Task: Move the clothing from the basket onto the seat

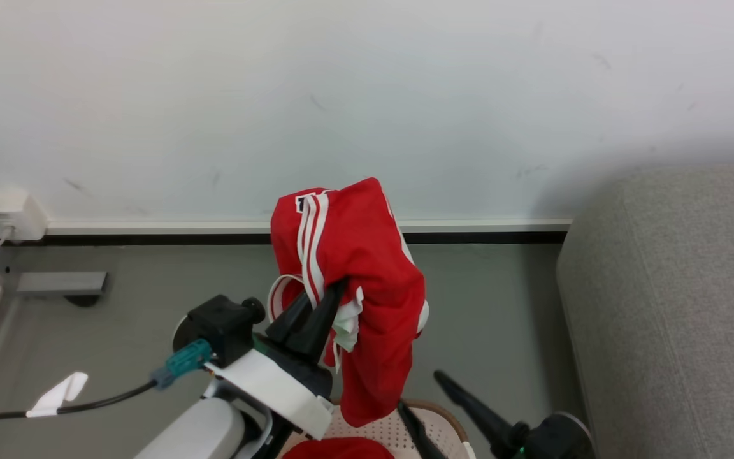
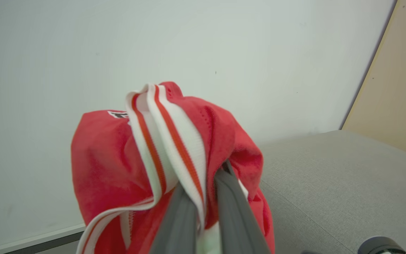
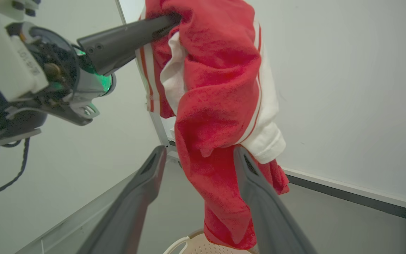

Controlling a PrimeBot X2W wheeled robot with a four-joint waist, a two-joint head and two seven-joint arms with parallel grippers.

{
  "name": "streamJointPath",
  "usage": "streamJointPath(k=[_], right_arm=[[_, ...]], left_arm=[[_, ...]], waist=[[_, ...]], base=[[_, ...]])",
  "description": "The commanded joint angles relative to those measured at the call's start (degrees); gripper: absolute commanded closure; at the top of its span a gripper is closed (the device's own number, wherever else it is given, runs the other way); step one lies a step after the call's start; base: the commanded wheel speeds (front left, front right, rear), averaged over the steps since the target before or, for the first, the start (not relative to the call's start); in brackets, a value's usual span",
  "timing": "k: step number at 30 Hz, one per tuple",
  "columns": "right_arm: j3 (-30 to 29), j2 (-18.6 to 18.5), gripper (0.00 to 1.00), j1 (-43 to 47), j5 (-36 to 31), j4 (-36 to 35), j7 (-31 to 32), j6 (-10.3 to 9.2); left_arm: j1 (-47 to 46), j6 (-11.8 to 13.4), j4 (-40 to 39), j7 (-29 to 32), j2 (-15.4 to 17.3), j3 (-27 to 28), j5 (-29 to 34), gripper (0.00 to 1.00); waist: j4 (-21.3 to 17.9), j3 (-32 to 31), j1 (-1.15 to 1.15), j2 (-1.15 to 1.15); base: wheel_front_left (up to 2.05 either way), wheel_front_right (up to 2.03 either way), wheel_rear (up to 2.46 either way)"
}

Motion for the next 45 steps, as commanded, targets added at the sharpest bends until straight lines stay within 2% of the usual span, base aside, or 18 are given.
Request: streamJointPath(k=[1,8,12,15,20,27,28,29,30,45], right_arm=[[0.93,0.02,0.00,0.16,0.33,1.28,0.04,-0.12],[3.90,1.44,0.00,-3.68,-0.16,8.88,0.04,-0.12],[3.49,2.78,0.00,-5.97,-2.37,13.39,0.04,-0.12],[1.06,3.33,0.00,-6.93,-3.98,15.60,0.04,-0.12],[-1.10,3.98,0.00,-7.58,-5.06,17.15,0.04,-0.12],[-2.81,3.97,0.00,-8.15,-3.74,15.51,0.04,-0.12],[-3.11,3.98,0.48,-8.08,-3.73,15.13,0.04,-0.12],[-3.52,3.99,0.86,-8.01,-3.76,14.80,0.04,-0.12],[-3.83,3.98,1.00,-7.96,-3.78,14.47,0.04,-0.12],[-7.72,3.97,1.00,-8.18,-3.89,11.66,0.03,-0.12]], left_arm=[[-0.59,-0.28,-0.18,-0.18,-0.21,-0.12,0.18,1.00],[-1.10,-0.64,-1.73,1.44,-1.42,-2.16,0.54,1.00],[-1.11,-0.84,-2.47,2.35,-2.42,-3.49,0.46,1.00],[-1.03,-1.10,-2.65,2.80,-3.02,-4.29,0.00,1.00],[-0.22,-1.49,-2.69,3.07,-3.99,-5.31,-0.89,1.00],[0.60,-1.73,-1.90,3.00,-4.51,-5.87,-1.91,1.00],[0.70,-1.66,-1.73,2.93,-4.44,-5.79,-1.99,1.00],[0.81,-1.57,-1.59,2.88,-4.36,-5.65,-2.16,1.00],[0.95,-1.50,-1.42,2.80,-4.24,-5.52,-2.35,1.00],[2.49,-1.23,1.35,1.21,-3.01,-4.09,-2.79,1.00]], waist=[[0.53,-0.23,0.00,0.00],[2.28,-0.66,0.00,0.00],[3.43,-1.01,0.00,0.00],[4.41,-1.13,0.00,0.00],[5.85,-1.08,0.00,0.00],[7.42,-1.27,0.00,0.00],[7.55,-1.32,0.00,0.00],[7.67,-1.32,0.00,0.00],[7.74,-1.25,0.00,0.00],[7.11,-0.03,0.00,0.00]], base=[[0.00,0.00,0.00],[0.00,0.00,0.00],[0.00,0.00,0.00],[0.00,0.00,0.00],[0.00,0.00,0.00],[0.00,0.00,0.00],[0.00,0.00,0.00],[0.00,0.00,0.00],[0.00,0.00,0.00],[0.00,0.00,0.00]])
